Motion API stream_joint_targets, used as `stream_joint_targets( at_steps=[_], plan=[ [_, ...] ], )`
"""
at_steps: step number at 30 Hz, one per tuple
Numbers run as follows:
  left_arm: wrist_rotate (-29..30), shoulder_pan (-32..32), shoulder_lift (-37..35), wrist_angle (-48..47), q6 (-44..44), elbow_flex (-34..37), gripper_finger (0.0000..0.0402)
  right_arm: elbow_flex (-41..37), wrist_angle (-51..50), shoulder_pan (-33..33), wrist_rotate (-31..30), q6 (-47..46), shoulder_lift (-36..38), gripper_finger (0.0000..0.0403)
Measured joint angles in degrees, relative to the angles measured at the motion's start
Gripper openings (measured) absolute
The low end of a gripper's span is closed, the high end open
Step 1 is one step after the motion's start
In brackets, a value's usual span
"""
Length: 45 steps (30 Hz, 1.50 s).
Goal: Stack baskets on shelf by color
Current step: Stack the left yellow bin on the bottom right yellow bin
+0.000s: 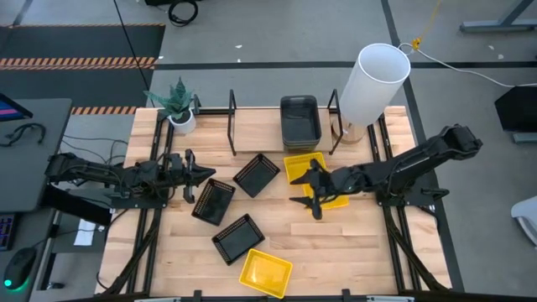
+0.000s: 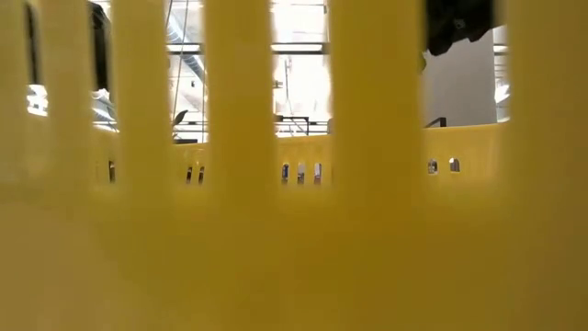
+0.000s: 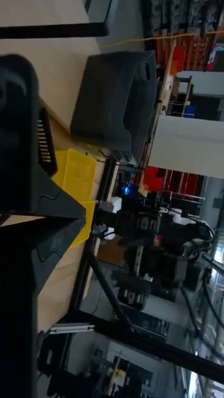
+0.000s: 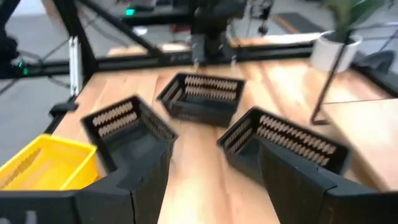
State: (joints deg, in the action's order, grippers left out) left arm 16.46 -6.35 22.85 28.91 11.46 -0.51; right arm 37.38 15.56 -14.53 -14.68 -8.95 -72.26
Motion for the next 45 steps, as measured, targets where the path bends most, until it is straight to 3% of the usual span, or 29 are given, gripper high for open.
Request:
stream_joint_targets(
  at_steps=[14,27,36,45],
  plan=[
    [0.0,0.0,0.0,0.0,-0.1,0.0,0.0032,19.0,-22.3,-4.4,-0.6,-3.3,-14.3,0.0249],
    [0.0,0.0,0.0,0.0,-0.2,0.0,0.0019,27.2,-22.4,-11.5,0.9,-9.1,-26.0,0.0249],
    [0.0,0.0,0.0,-0.1,-0.2,0.0,0.0032,28.3,-19.7,-16.0,-0.6,-10.9,-27.2,0.0249],
    [0.0,0.0,0.0,-0.3,-0.2,0.0,0.002,28.4,-14.9,-19.3,-2.2,-11.6,-30.6,0.0249]
  ],
)
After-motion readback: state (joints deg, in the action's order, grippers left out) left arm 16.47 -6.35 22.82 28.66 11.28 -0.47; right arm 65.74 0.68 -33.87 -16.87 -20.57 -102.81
